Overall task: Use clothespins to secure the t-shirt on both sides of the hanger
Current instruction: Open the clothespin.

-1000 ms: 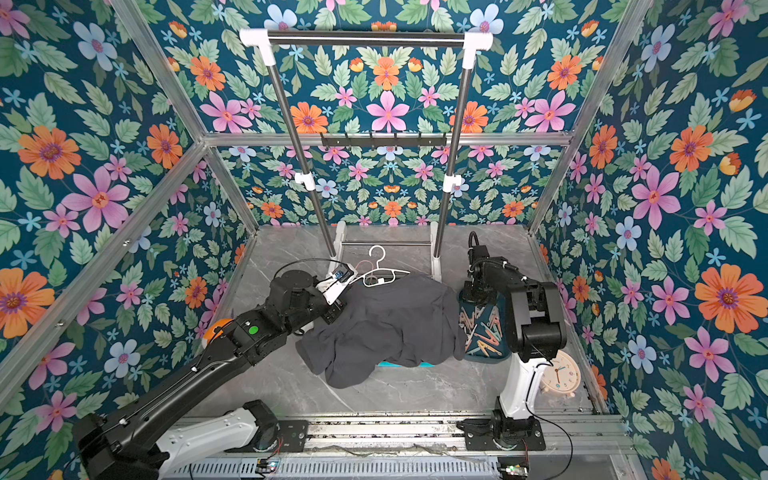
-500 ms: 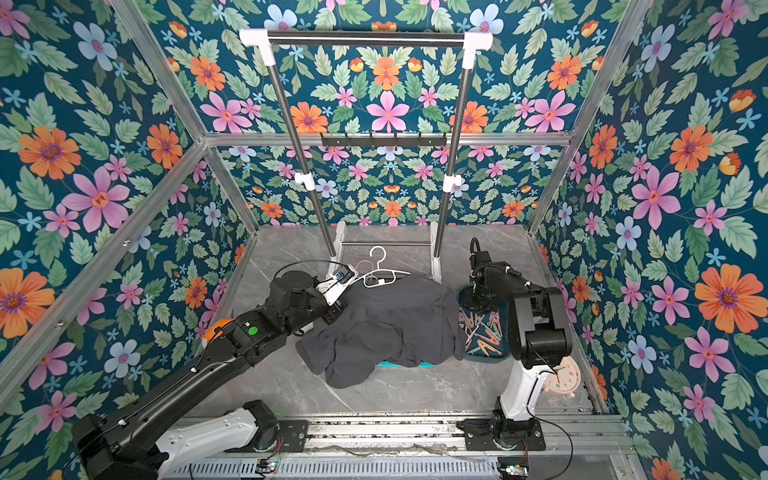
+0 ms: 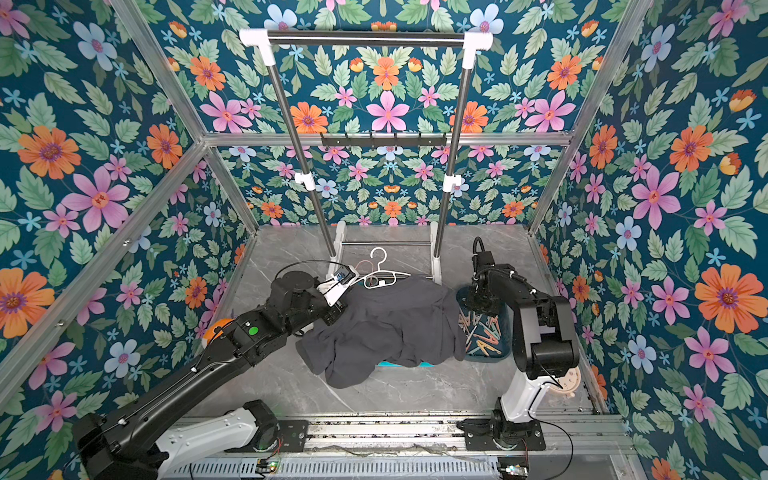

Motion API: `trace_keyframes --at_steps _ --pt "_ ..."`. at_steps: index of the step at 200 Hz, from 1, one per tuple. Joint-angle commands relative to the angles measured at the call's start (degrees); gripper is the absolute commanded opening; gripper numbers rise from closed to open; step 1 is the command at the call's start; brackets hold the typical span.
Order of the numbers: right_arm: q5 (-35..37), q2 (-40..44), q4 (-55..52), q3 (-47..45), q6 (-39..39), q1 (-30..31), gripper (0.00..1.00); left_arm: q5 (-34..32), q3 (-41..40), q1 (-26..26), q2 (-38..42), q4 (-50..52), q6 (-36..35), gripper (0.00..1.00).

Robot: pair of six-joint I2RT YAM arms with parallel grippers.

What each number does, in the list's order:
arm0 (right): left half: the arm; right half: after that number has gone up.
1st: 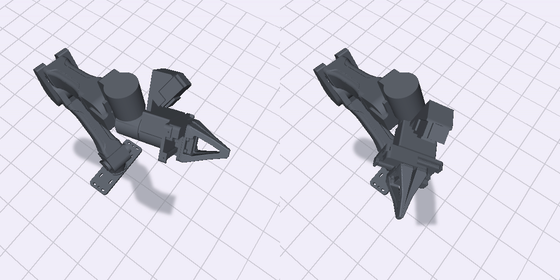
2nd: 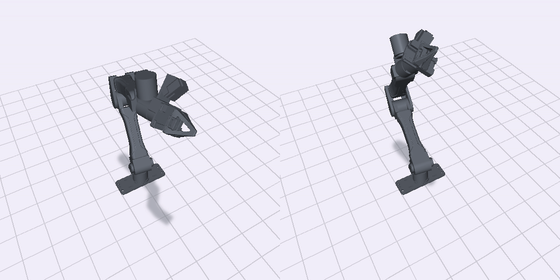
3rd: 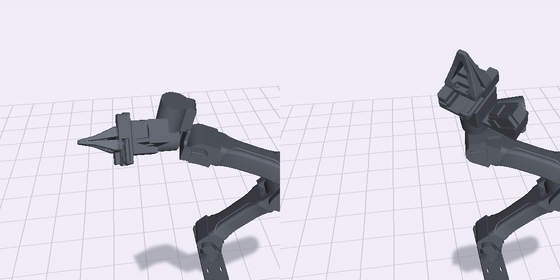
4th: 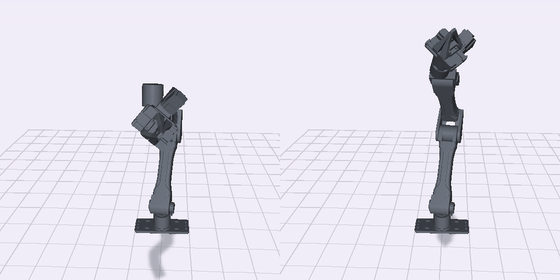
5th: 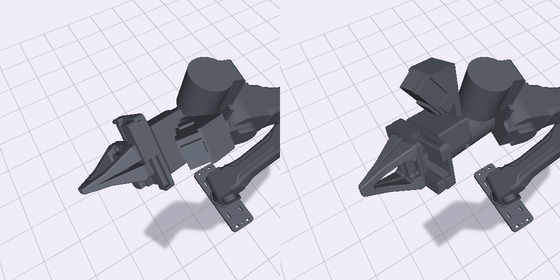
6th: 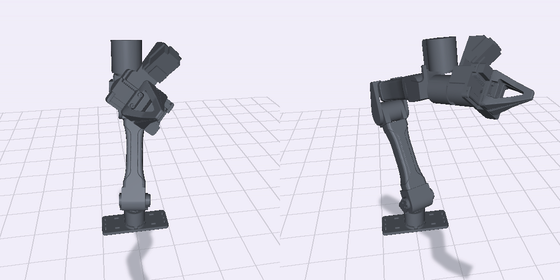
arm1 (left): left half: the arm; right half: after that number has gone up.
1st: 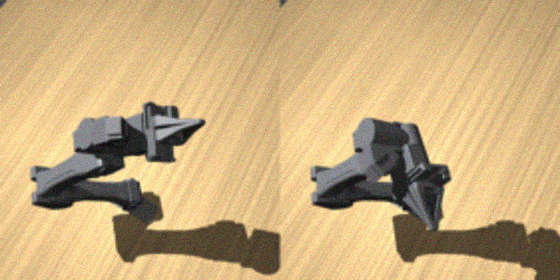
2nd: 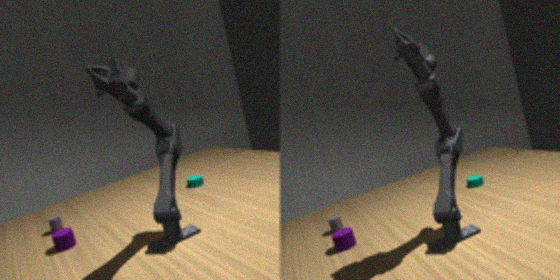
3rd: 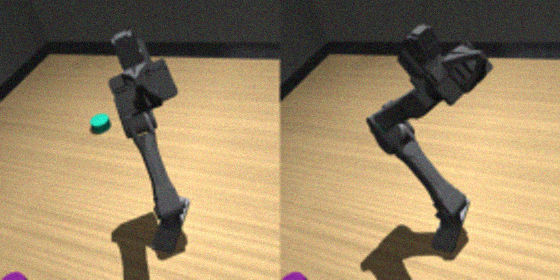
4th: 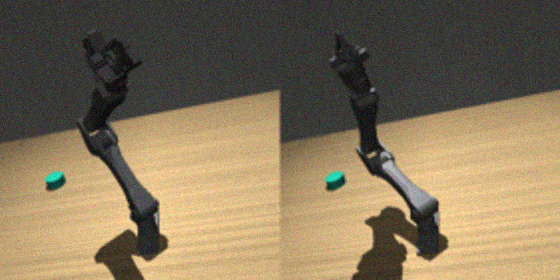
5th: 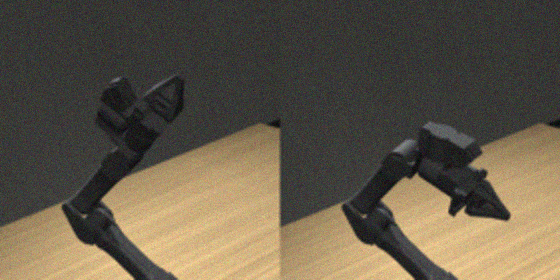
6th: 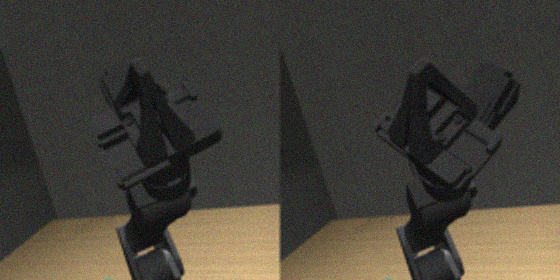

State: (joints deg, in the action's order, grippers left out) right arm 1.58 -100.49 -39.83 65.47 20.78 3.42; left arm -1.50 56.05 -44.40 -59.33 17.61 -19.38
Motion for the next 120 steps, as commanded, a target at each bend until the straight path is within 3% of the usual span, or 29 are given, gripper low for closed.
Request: trace_keyframes --at_steps 1,120 --pt "-0.86 0.47 -0.66 -1.35 4.70 0.01 0.54 0.62 0.39 -0.12 -0.07 -1.19 0.13 0.00" --pt "-1.09 -0.59 1.53 -2.01 3.88 -2.14 0.47 -0.85 0.29 -0.53 0.37 -0.92 -0.05 0.00"
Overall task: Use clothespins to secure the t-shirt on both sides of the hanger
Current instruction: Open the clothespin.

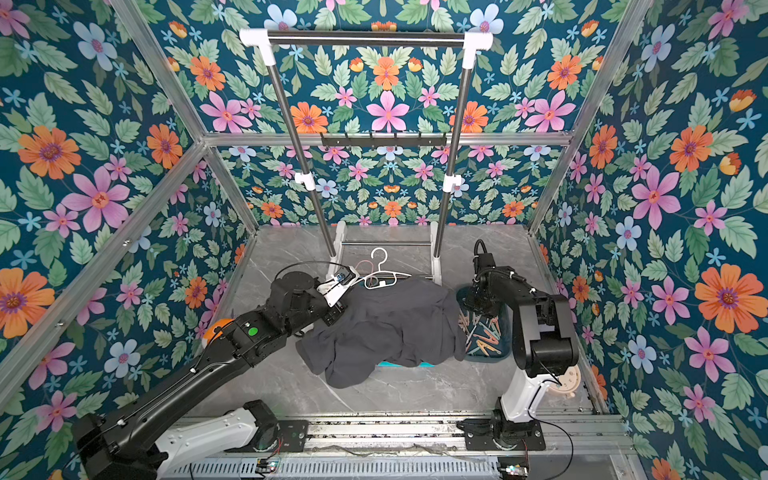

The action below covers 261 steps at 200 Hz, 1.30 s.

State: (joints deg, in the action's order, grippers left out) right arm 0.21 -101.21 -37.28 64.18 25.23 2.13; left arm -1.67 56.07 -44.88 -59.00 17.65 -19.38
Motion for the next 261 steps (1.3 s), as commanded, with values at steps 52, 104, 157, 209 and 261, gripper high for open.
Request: trace_keyframes --at_steps 52,104,157,209,261 --pt "-1.64 -0.30 -0.30 -0.83 -2.94 -1.44 0.46 -0.87 0.25 -0.23 -0.22 -0.87 -0.05 0.00" --pt "-2.10 -2.50 -1.28 -0.01 -2.17 -1.44 0.36 -1.05 0.31 -0.31 -0.35 -0.90 -0.05 0.00" --pt "-2.67 -2.03 -0.67 -0.22 -2.67 -1.50 0.32 -1.01 0.35 -0.47 -0.49 -0.94 0.00 0.00" --pt "-3.60 -3.54 -1.19 0.51 -5.10 -0.90 0.33 -1.23 0.42 -0.67 -0.35 -0.88 -0.05 0.00" --pt "-0.35 -2.22 -2.54 0.66 -5.92 -0.29 0.18 -1.41 0.44 -0.76 -0.16 -0.91 -0.18 0.00"
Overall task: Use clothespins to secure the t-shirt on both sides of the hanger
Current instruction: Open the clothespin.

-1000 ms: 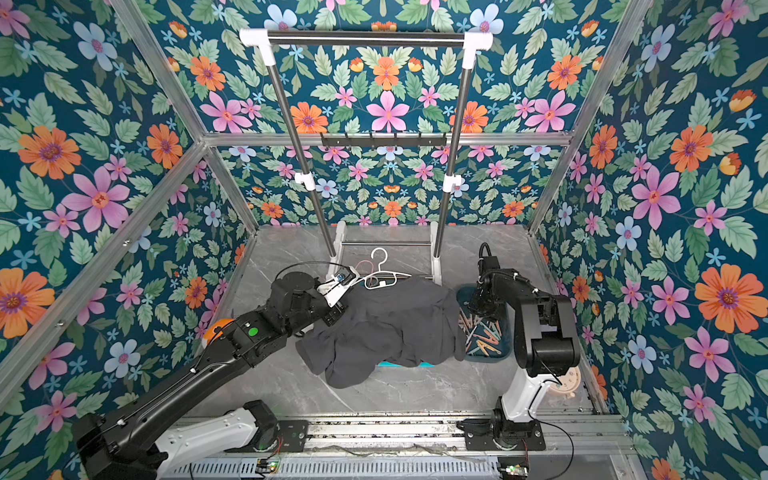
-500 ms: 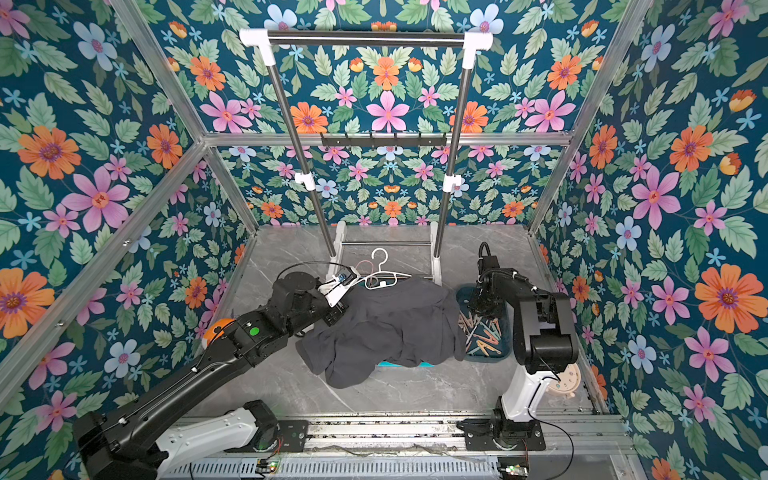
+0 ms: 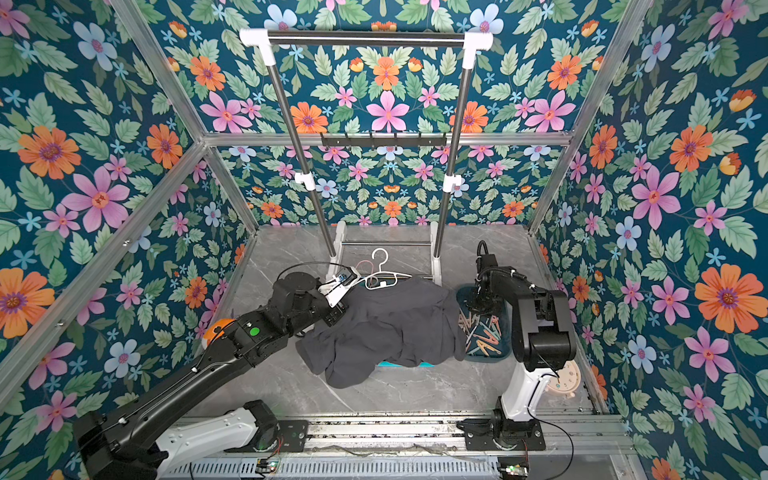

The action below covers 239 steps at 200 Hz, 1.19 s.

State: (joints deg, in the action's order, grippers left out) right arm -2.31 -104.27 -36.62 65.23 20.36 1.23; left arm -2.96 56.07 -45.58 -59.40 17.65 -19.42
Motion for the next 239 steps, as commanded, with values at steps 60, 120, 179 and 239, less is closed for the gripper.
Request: trace_keyframes --at_steps 60,120,179,239 --pt "7.40 4.35 -8.64 2.53 -2.90 2.50 0.19 0.24 0.70 -0.13 -0.53 -0.93 -0.09 0.00" --pt "-5.21 8.05 -7.47 1.17 -3.45 2.63 0.20 0.71 0.70 -0.12 -1.03 -0.83 0.08 0.00" --pt "2.17 13.39 -7.16 -0.59 -2.19 2.72 0.16 2.27 0.80 -0.12 -0.88 -2.29 0.25 0.00" --pt "0.46 28.87 2.20 -5.20 -7.09 2.72 0.13 2.89 -0.55 -0.13 -1.37 -9.61 -2.23 0.00"
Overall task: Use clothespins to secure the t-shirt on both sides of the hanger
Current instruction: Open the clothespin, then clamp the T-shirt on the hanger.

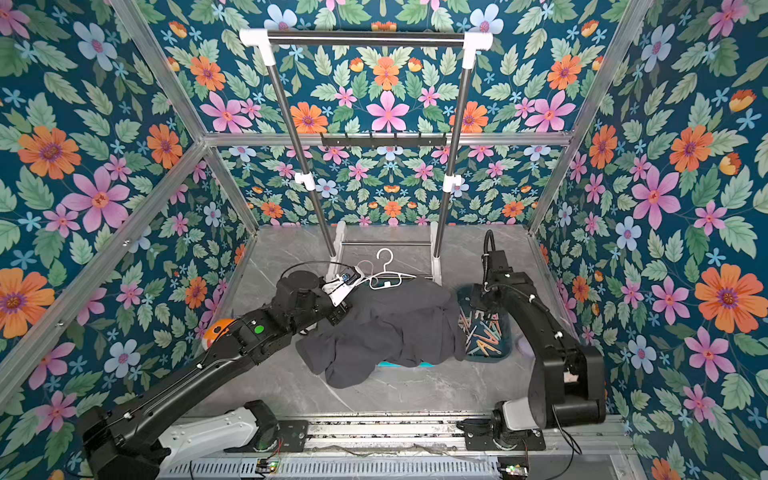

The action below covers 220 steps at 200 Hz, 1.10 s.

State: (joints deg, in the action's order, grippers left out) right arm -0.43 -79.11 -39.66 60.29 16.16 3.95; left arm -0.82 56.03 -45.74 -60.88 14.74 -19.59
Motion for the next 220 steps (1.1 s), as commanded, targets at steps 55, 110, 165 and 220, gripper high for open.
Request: trace_keyframes --at_steps 55,110,165,220 --pt "-8.13 10.59 12.15 0.00 -6.52 0.03 0.10 2.48 -2.25 0.03 -0.39 -14.69 -9.00 0.00" --pt "-21.02 18.08 26.57 -5.70 -5.80 0.08 0.07 2.25 -2.75 0.20 -2.36 -16.43 -14.33 0.00" --pt "-33.64 19.85 36.48 -6.39 -5.34 0.27 0.07 6.49 -4.61 2.21 -1.78 -19.55 -17.41 0.00" --pt "-46.41 17.74 47.38 -5.00 -0.97 0.63 0.05 12.36 -5.67 6.26 -0.52 -21.96 -17.46 0.00"
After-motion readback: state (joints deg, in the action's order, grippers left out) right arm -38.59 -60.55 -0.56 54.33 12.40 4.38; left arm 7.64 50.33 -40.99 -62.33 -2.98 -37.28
